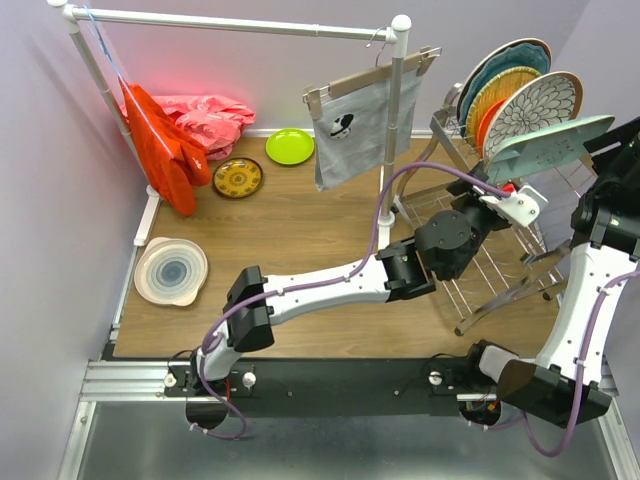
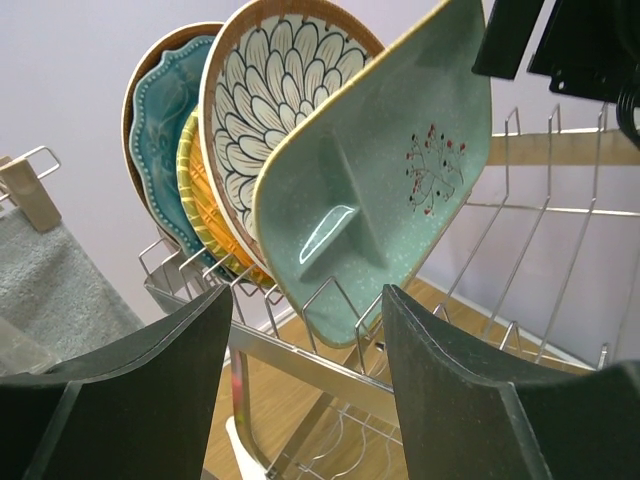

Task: Load the plates into the dish rack
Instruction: Insert the plate into the dish rack, then grab a plate with the right arm

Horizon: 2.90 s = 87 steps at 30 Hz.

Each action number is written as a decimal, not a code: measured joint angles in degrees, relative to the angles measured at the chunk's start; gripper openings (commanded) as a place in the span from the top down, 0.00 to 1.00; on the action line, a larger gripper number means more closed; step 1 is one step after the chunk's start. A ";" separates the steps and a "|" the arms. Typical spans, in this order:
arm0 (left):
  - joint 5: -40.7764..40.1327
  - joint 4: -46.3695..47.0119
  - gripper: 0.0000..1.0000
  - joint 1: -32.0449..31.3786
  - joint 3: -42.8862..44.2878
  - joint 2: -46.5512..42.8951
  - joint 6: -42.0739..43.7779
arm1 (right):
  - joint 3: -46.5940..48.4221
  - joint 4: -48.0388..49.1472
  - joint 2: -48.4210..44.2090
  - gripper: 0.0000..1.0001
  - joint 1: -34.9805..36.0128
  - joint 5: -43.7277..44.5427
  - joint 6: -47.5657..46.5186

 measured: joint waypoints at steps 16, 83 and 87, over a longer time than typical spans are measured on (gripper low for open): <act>-0.02 -1.09 0.30 -0.46 -5.70 -8.50 -2.97 | -0.59 -4.81 -3.02 0.19 0.11 -2.21 -1.88; 32.39 -31.01 0.30 19.32 -23.63 -35.58 -38.82 | 40.24 -47.36 11.98 0.16 0.17 -40.46 -112.15; 32.37 -31.45 0.30 19.32 -22.91 -35.26 -40.24 | 41.70 -46.99 14.16 0.16 0.17 -41.79 -113.90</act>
